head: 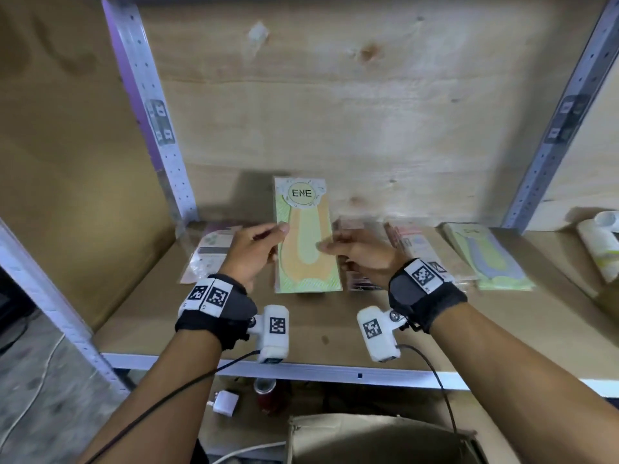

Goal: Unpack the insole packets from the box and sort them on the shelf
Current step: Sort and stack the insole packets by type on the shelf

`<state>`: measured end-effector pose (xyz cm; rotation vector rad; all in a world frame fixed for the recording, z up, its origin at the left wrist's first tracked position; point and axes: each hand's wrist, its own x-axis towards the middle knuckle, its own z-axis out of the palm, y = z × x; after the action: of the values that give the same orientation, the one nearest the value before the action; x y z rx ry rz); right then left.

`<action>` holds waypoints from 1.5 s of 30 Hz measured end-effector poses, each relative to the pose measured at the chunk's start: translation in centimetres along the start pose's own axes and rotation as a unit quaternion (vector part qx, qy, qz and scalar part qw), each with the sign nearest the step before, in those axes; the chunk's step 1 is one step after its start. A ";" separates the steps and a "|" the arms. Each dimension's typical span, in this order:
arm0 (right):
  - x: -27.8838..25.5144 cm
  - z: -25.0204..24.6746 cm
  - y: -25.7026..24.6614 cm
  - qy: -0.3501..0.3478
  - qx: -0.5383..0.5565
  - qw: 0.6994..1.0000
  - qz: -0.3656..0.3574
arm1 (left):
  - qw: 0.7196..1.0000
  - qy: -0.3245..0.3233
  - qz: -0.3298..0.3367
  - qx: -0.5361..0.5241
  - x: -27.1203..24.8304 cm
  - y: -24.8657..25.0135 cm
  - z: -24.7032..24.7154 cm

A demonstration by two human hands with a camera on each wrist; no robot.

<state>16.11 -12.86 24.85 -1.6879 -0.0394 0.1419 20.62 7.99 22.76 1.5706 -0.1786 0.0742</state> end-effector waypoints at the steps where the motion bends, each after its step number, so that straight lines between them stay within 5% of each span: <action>1: -0.2 -0.2 0.4 -0.003 0.000 1.000 0.006 | 1.000 -0.006 -0.024 -0.019 0.1 -0.3 0.4; 6: -1.0 -2.0 1.9 -0.045 0.077 0.995 0.051 | 0.995 -0.009 -0.101 -0.007 0.6 -0.7 1.8; 11: -1.6 -3.8 2.8 -0.098 -0.005 0.995 0.025 | 0.993 0.055 -0.095 -0.035 2.3 -0.2 1.5; 20: -2.1 -5.7 3.3 -0.122 -0.153 0.981 0.013 | 0.995 0.053 -0.082 0.027 2.5 -1.1 2.0; 25: -3.7 -6.9 3.4 -0.171 -0.063 0.982 0.043 | 0.984 0.024 -0.179 -0.016 2.5 -0.5 1.6; 30: -5.0 -9.4 2.5 -0.124 -0.040 0.991 -0.005 | 0.982 -0.011 -0.180 -0.057 2.2 2.1 4.2; 34: -6.1 -12.6 2.5 -0.008 0.026 1.000 -0.001 | 0.980 -0.051 -0.156 -0.108 2.1 5.0 9.2; 39: -6.7 -16.8 2.2 0.099 0.154 0.982 -0.055 | 0.970 -0.214 -0.114 -0.008 0.2 5.9 16.6; 45: -7.2 -21.7 3.0 0.195 0.114 0.974 -0.031 | 0.968 -0.227 -0.081 0.067 0.1 6.2 24.4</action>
<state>11.33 -35.44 24.86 -1.4571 0.2105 -0.2268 18.16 -16.40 28.62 1.7141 -0.4084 -0.4136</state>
